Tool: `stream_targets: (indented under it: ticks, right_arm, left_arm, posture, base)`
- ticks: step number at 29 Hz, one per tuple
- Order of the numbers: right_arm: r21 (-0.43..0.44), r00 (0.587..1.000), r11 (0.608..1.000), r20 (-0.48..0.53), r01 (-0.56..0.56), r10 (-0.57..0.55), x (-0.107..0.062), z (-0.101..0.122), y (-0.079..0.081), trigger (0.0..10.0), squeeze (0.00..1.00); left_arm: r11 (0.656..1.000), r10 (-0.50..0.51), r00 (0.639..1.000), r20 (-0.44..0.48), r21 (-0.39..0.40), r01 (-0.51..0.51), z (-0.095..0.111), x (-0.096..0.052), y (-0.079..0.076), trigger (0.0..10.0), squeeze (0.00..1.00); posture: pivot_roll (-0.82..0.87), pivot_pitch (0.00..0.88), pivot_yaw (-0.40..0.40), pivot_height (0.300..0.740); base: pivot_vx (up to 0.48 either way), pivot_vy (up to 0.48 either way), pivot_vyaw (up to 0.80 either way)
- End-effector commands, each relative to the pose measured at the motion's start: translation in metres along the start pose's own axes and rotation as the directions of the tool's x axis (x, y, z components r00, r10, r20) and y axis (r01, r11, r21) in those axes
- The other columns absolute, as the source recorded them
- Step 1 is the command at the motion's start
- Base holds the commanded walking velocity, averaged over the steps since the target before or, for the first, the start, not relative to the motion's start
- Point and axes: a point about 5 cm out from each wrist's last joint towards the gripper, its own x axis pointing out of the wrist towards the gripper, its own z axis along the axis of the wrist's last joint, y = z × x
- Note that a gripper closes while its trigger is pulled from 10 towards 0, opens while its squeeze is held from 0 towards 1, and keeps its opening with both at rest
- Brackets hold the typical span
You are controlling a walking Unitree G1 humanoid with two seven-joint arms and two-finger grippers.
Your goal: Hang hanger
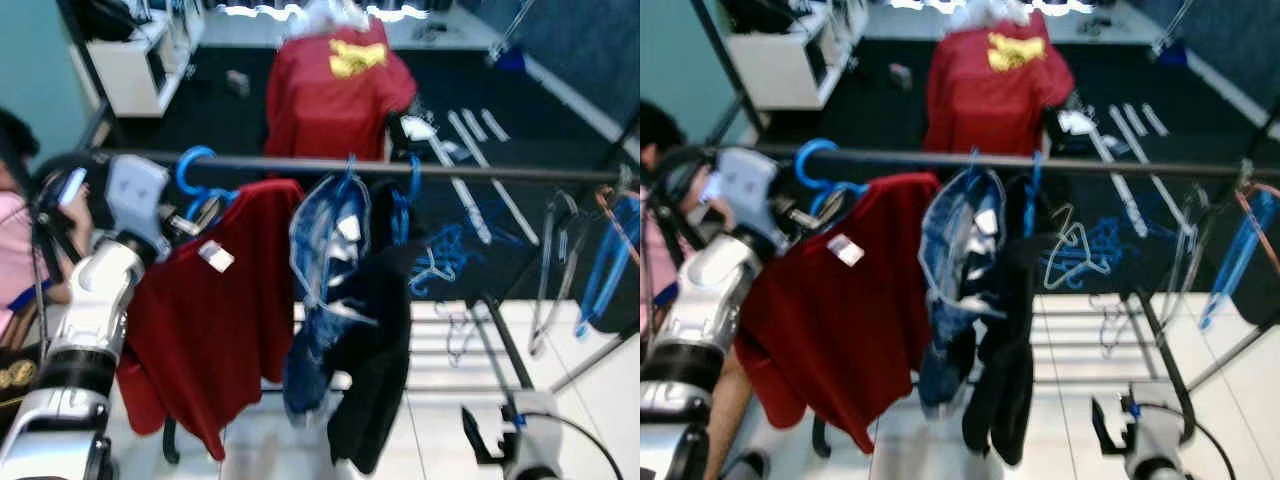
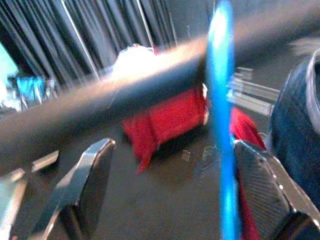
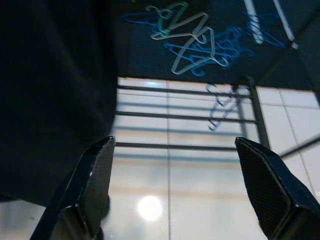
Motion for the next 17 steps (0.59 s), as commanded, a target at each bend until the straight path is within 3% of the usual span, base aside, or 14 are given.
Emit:
stream_targets:
  ticks: [1, 4, 6, 10, 17]
  right_arm:
    - [0.009, 0.999, 1.0, -0.042, -0.001, 0.002, -0.007, -0.01, 0.003, 10.0, 0.0]
    - [0.011, 0.999, 1.0, -0.042, 0.0, 0.001, -0.007, -0.011, 0.004, 10.0, 0.0]
    - [0.015, 0.999, 1.0, -0.044, 0.001, -0.001, -0.008, -0.012, 0.005, 10.0, 0.0]
    - [0.016, 0.999, 1.0, -0.044, 0.003, -0.002, -0.009, -0.013, 0.005, 10.0, 0.0]
    - [0.022, 0.998, 1.0, -0.057, 0.021, -0.02, -0.012, -0.017, 0.003, 10.0, 0.0]
  left_arm:
    - [0.998, -0.057, 0.997, -0.048, 0.01, 0.058, -0.008, -0.002, -0.004, 10.0, 0.0]
    - [0.995, -0.098, 0.992, -0.077, 0.02, 0.1, -0.01, 0.005, -0.007, 10.0, 0.0]
    - [0.989, -0.121, 0.983, -0.137, 0.065, 0.131, -0.013, 0.012, -0.008, 10.0, 0.0]
    - [0.987, -0.126, 0.98, -0.157, 0.08, 0.139, -0.014, 0.015, -0.009, 10.0, 0.0]
    - [0.968, -0.244, 0.947, -0.209, -0.001, 0.25, -0.026, 0.018, -0.028, 10.0, 0.0]
  posture:
    - [-0.07, 0.122, -0.028, 0.74]
    - [-0.08, 0.124, -0.023, 0.74]
    - [-0.08, 0.126, -0.016, 0.74]
    - [-0.08, 0.127, -0.012, 0.74]
    - [-0.09, 0.131, -0.005, 0.74]
  base:
    - [0.0, 0.0, 0.0]
    - [0.0, 0.0, 0.0]
    - [0.0, 0.0, 0.0]
    - [0.0, 0.0, 0.0]
    - [0.0, 0.0, 0.0]
